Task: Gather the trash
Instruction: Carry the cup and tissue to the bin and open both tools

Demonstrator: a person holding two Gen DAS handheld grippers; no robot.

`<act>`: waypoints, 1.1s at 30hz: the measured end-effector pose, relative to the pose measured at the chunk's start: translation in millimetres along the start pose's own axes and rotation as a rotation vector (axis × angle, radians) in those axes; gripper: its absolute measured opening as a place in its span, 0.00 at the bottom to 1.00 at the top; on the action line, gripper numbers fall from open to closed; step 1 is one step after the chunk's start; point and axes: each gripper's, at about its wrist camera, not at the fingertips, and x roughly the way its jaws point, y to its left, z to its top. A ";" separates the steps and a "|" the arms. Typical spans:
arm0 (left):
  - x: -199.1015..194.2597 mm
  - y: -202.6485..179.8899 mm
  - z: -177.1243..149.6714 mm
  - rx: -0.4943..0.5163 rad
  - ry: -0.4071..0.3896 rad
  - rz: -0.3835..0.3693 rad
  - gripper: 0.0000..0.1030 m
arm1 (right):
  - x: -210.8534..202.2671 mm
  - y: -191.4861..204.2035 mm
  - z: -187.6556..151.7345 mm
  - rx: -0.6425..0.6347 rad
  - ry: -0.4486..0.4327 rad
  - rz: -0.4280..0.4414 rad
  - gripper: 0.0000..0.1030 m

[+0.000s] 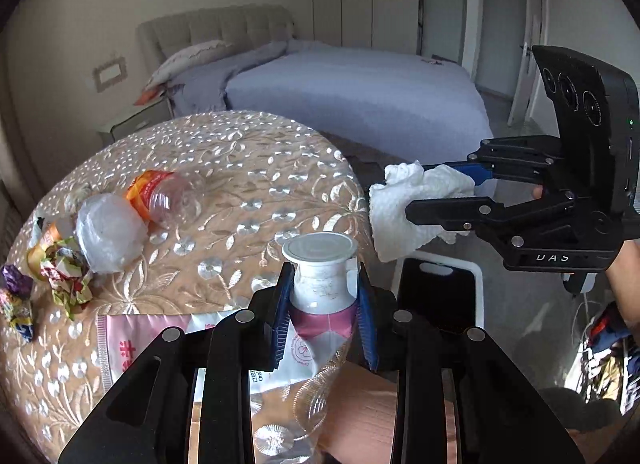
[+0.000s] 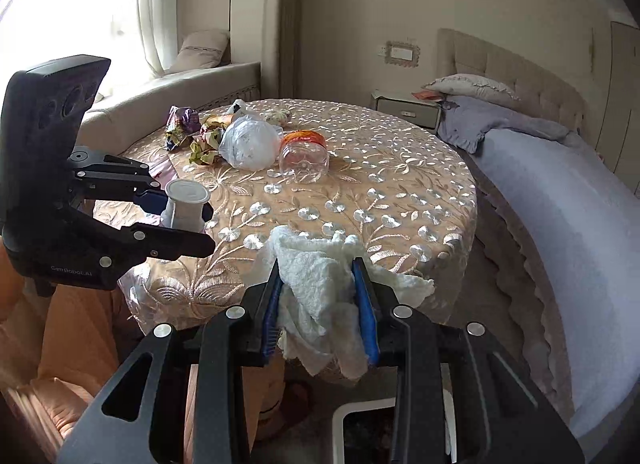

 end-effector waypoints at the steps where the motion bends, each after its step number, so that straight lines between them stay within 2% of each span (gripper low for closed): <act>1: 2.4 -7.5 2.2 0.014 0.001 -0.014 0.28 | -4.0 -2.1 -4.9 0.004 0.003 -0.008 0.33; 9: 32.0 -65.7 12.3 0.150 0.032 -0.128 0.28 | -25.9 -29.4 -53.9 0.009 0.073 -0.081 0.34; 17: 79.8 -123.6 9.8 0.310 0.101 -0.259 0.28 | -27.5 -76.3 -112.3 0.115 0.186 -0.140 0.34; 23: 117.5 -162.4 8.9 0.429 0.153 -0.314 0.28 | -17.0 -103.5 -150.8 0.170 0.266 -0.150 0.33; 27: 150.3 -175.3 7.5 0.456 0.204 -0.339 0.28 | -7.8 -117.5 -173.8 0.189 0.315 -0.136 0.33; 33: 199.4 -182.3 0.1 0.439 0.293 -0.392 0.28 | 18.6 -136.5 -202.2 0.211 0.384 -0.084 0.34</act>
